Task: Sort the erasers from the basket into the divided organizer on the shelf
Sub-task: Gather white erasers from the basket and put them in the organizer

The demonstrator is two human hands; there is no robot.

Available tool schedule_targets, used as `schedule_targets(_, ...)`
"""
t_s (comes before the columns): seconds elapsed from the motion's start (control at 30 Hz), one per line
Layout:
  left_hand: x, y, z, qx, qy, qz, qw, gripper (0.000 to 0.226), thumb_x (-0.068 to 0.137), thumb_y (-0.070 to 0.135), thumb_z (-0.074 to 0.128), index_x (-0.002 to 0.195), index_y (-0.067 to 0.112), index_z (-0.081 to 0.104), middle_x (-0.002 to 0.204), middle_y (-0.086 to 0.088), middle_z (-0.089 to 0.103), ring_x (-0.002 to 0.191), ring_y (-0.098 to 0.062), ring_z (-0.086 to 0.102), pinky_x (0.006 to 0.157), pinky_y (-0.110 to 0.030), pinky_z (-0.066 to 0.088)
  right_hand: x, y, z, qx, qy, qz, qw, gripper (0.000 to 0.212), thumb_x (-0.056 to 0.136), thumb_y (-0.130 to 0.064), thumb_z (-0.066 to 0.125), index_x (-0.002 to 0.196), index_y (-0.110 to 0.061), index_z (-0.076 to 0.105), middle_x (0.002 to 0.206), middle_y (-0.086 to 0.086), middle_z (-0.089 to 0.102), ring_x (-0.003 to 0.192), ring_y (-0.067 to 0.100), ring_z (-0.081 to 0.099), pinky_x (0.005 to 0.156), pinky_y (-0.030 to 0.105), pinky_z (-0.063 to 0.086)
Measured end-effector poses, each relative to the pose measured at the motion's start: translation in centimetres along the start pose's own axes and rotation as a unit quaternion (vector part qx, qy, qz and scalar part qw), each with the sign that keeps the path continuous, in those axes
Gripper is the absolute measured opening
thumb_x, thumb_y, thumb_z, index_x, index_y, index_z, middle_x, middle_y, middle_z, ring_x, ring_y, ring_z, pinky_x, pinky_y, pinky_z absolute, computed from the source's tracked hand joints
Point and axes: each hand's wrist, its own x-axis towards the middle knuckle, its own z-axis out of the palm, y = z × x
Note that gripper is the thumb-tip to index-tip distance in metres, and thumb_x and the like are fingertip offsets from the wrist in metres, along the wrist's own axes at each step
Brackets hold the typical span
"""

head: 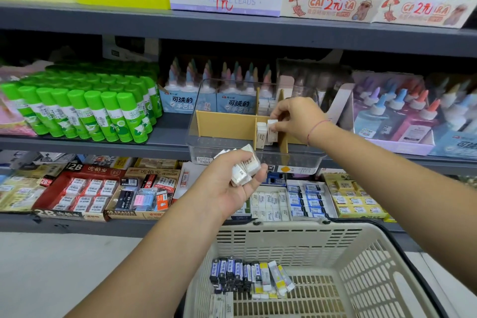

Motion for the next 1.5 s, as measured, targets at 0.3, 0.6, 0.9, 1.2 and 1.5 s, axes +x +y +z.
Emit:
schedule_targets(0.3,0.0,-0.1,0.0,-0.001,-0.002,-0.010,1.000,0.006,0.086,-0.003,0.063,0.089,-0.001,0.057,0.085,-0.019,0.060,0.079,-0.029,0.061,0.054,-0.034,0.059,-0.7,0.7,2.3,-0.124,0.064,-0.008,0.990,0.017,0.084,-0.042,0.067,0.094,-0.030,0.063,0.080,-0.014,0.061,0.090,0.012,0.055,0.087,0.030,0.022)
schedule_targets(0.6,0.1,-0.4,0.0,0.016,-0.007,-0.019,1.000,0.006,0.087,0.000,0.062,0.092,-0.001,0.059,0.087,-0.020,0.062,0.074,-0.029,0.064,0.049,-0.026,0.057,-1.3,0.4,2.7,-0.183,0.088,0.006,0.979,0.019,0.088,-0.044,0.060,0.093,-0.026,0.062,0.090,0.000,0.064,0.094,0.023,0.051,0.085,0.031,0.019)
schedule_targets(0.9,-0.3,-0.3,0.0,0.013,-0.007,-0.018,1.000,0.007,0.087,-0.001,0.062,0.091,0.000,0.057,0.087,-0.021,0.061,0.073,-0.029,0.063,0.047,-0.025,0.055,-1.2,0.4,2.6,-0.172,0.066,-0.003,0.983,0.013,0.090,-0.037,0.059,0.095,-0.026,0.059,0.086,-0.007,0.065,0.090,0.020,0.054,0.087,0.033,0.021)
schedule_targets(1.2,-0.3,-0.2,0.0,0.010,-0.003,-0.016,1.000,0.008,0.086,0.000,0.062,0.092,0.000,0.057,0.090,-0.021,0.061,0.077,-0.029,0.063,0.049,-0.025,0.056,-0.8,0.1,1.6,-0.144,0.040,0.000,0.989,0.005,0.090,-0.030,0.061,0.088,-0.025,0.062,0.078,-0.010,0.060,0.082,0.014,0.055,0.091,0.033,0.022)
schedule_targets(1.5,0.0,-0.3,0.0,0.012,-0.001,-0.017,1.000,0.012,0.085,-0.001,0.063,0.096,0.000,0.058,0.096,-0.022,0.061,0.079,-0.029,0.064,0.048,-0.026,0.056,-0.8,0.4,2.3,-0.206,0.042,-0.024,0.977,0.015,0.088,-0.039,0.061,0.098,-0.029,0.058,0.087,-0.007,0.064,0.090,0.018,0.054,0.088,0.036,0.022)
